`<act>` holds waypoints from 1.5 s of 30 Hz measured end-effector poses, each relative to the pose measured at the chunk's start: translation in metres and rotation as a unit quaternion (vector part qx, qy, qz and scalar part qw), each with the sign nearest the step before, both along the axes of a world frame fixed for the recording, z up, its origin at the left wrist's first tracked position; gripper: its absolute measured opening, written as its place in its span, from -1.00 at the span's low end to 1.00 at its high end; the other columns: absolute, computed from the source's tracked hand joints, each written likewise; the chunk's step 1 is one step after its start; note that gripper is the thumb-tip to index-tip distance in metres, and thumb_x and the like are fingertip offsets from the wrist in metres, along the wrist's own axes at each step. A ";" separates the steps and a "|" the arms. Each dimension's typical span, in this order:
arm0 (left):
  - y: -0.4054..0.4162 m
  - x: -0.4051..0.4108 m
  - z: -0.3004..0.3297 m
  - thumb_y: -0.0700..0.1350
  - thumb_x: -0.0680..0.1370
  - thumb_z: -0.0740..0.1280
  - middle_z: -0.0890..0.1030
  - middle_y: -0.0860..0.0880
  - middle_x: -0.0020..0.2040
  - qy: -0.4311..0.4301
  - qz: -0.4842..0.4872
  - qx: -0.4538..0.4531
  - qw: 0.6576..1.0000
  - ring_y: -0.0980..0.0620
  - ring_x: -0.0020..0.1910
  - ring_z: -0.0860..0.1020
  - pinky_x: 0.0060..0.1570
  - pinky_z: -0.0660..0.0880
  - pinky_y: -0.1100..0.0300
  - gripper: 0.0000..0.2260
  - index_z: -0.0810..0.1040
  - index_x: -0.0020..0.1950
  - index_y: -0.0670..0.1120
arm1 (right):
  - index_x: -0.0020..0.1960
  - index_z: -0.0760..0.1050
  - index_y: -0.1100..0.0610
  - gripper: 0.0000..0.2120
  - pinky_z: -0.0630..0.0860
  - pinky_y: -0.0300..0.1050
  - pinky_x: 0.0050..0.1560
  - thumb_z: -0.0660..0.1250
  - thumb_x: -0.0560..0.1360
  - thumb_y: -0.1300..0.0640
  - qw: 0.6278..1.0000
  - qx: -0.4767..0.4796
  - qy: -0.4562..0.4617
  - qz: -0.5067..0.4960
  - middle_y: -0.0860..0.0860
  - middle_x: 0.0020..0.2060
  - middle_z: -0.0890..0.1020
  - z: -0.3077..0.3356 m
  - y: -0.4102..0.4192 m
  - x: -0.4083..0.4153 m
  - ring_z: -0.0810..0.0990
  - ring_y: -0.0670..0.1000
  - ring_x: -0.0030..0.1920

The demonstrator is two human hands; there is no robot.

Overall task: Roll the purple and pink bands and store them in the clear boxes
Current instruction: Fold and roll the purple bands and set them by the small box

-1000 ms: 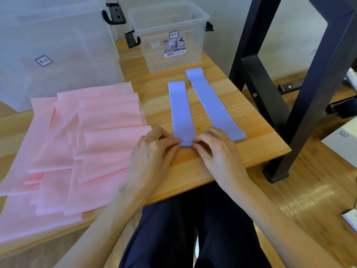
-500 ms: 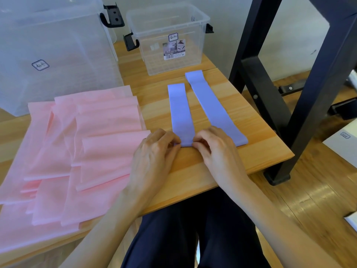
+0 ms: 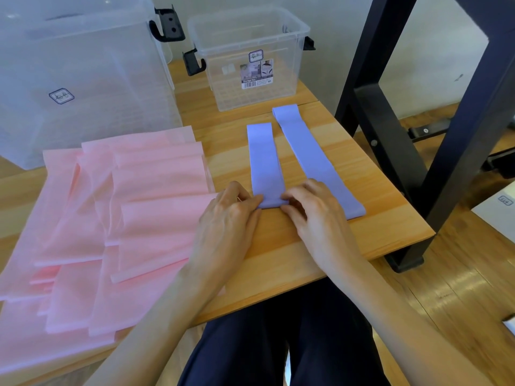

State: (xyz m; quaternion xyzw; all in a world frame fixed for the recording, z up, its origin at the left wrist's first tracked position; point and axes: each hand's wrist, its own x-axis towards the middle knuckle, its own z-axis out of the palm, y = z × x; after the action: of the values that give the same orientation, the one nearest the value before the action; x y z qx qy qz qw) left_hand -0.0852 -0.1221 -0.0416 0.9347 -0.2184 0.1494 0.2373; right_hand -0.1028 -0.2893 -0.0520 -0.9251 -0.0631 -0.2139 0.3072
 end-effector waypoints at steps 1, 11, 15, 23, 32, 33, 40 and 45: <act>0.000 0.001 0.001 -0.15 0.59 0.36 0.52 -0.07 -0.02 0.001 -0.002 0.004 1.000 -0.14 -0.13 0.56 -0.27 0.52 0.04 -0.83 0.67 0.14 -0.11 | -0.01 0.61 0.22 -0.90 0.52 -0.02 -0.07 0.45 0.49 0.27 1.000 -0.002 0.002 -0.001 0.07 -0.13 0.56 0.000 0.000 0.001 0.56 0.11 -0.06; 0.000 0.013 0.003 -0.17 0.56 0.39 0.58 -0.01 0.00 0.027 0.020 -0.028 0.999 -0.10 -0.11 0.60 -0.26 0.45 0.11 -0.82 0.68 0.13 -0.05 | 0.20 0.62 0.24 -0.72 0.52 0.01 0.05 0.44 0.52 0.17 0.998 -0.028 0.050 0.006 0.09 -0.05 0.54 0.005 -0.001 0.013 0.52 0.12 0.07; 0.001 0.015 0.000 -0.21 0.55 0.39 0.55 -0.10 -0.02 0.017 -0.001 -0.005 1.000 -0.17 -0.13 0.58 -0.30 0.53 0.01 -0.78 0.66 0.19 -0.09 | 0.30 0.49 0.17 -0.67 0.46 -0.02 0.12 0.39 0.55 0.17 0.998 -0.018 0.065 -0.007 0.08 0.06 0.54 0.007 0.001 0.015 0.48 0.11 0.15; -0.004 0.022 0.005 -0.19 0.58 0.33 0.50 -0.12 0.07 0.050 -0.009 0.032 0.998 -0.15 0.02 0.55 -0.26 0.50 0.02 -0.71 0.57 0.30 -0.15 | 0.08 0.62 0.20 -0.85 0.53 0.05 -0.01 0.43 0.51 0.22 0.998 -0.013 0.057 -0.019 0.06 -0.08 0.54 0.006 -0.001 0.022 0.54 0.09 0.03; 0.007 0.019 0.036 -0.15 0.70 0.14 0.73 -0.10 -0.12 0.456 0.044 -0.326 0.827 0.01 -0.13 0.71 -0.16 0.63 0.26 -0.78 0.54 0.16 -0.18 | 0.00 0.55 0.16 -0.93 0.53 0.09 -0.08 0.40 0.53 0.23 0.999 0.034 0.036 0.005 0.03 -0.14 0.53 0.010 -0.003 0.013 0.54 0.06 -0.06; 0.006 0.018 0.038 -0.13 0.70 0.12 0.73 -0.13 -0.09 0.485 0.039 -0.364 0.794 -0.01 -0.10 0.72 -0.14 0.64 0.24 -0.77 0.52 0.18 -0.18 | 0.00 0.55 0.16 -0.93 0.53 0.08 -0.09 0.40 0.53 0.24 0.999 0.040 0.030 0.010 0.02 -0.14 0.53 0.011 -0.003 0.011 0.53 0.05 -0.08; -0.005 0.010 0.036 -0.19 0.65 0.26 0.69 -0.15 0.05 0.474 0.043 -0.507 0.719 -0.05 -0.09 0.72 -0.12 0.65 0.21 -0.76 0.41 0.32 -0.11 | -0.05 0.55 0.20 -0.93 0.48 -0.07 -0.14 0.43 0.50 0.28 0.998 0.042 -0.013 0.051 0.00 -0.14 0.54 0.018 -0.004 -0.011 0.53 -0.03 -0.16; -0.002 -0.001 0.033 -0.24 0.65 0.24 0.70 0.01 -0.16 0.446 -0.001 -0.485 0.752 0.00 -0.05 0.71 0.00 0.62 0.23 -0.77 0.57 0.23 -0.01 | -0.03 0.61 0.15 -0.86 0.46 -0.34 -0.06 0.50 0.44 0.27 0.994 0.108 -0.011 0.032 -0.04 -0.15 0.58 0.018 -0.005 -0.025 0.56 -0.10 -0.13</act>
State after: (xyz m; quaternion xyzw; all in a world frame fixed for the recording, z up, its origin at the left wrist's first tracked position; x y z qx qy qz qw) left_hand -0.0862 -0.1244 -0.0083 0.6545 0.0133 -0.1983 0.7295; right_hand -0.1279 -0.2939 -0.0341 -0.8817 -0.0726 -0.2198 0.4112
